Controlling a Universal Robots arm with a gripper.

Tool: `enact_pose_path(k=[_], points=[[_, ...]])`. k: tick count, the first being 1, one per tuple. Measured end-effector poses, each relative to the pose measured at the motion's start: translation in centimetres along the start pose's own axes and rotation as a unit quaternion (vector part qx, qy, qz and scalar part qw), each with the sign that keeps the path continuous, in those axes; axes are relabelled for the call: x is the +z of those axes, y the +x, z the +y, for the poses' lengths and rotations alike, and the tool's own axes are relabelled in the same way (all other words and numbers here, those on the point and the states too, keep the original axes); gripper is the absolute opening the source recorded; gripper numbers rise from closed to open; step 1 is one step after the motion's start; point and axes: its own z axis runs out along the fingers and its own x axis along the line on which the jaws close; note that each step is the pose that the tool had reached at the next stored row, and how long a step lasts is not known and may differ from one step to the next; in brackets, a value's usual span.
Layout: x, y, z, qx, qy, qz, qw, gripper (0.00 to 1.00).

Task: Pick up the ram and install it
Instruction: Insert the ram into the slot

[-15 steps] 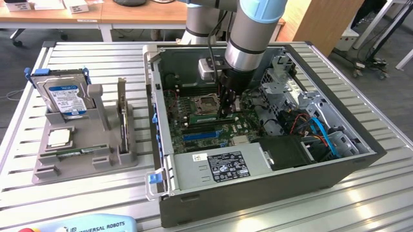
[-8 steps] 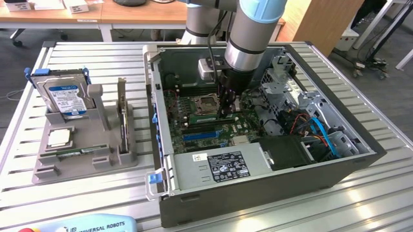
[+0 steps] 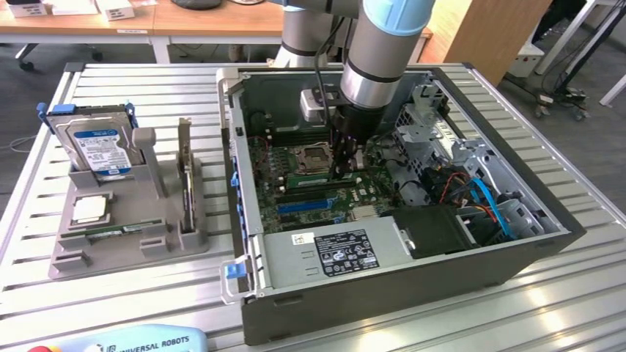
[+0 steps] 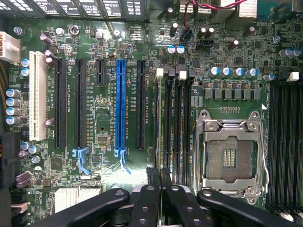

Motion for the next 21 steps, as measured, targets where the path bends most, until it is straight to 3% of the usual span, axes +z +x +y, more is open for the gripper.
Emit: enact_pose_path(k=[21], points=[[0.10, -0.10, 0.00, 0.000, 0.0000, 0.0000, 1.0000, 0.12]])
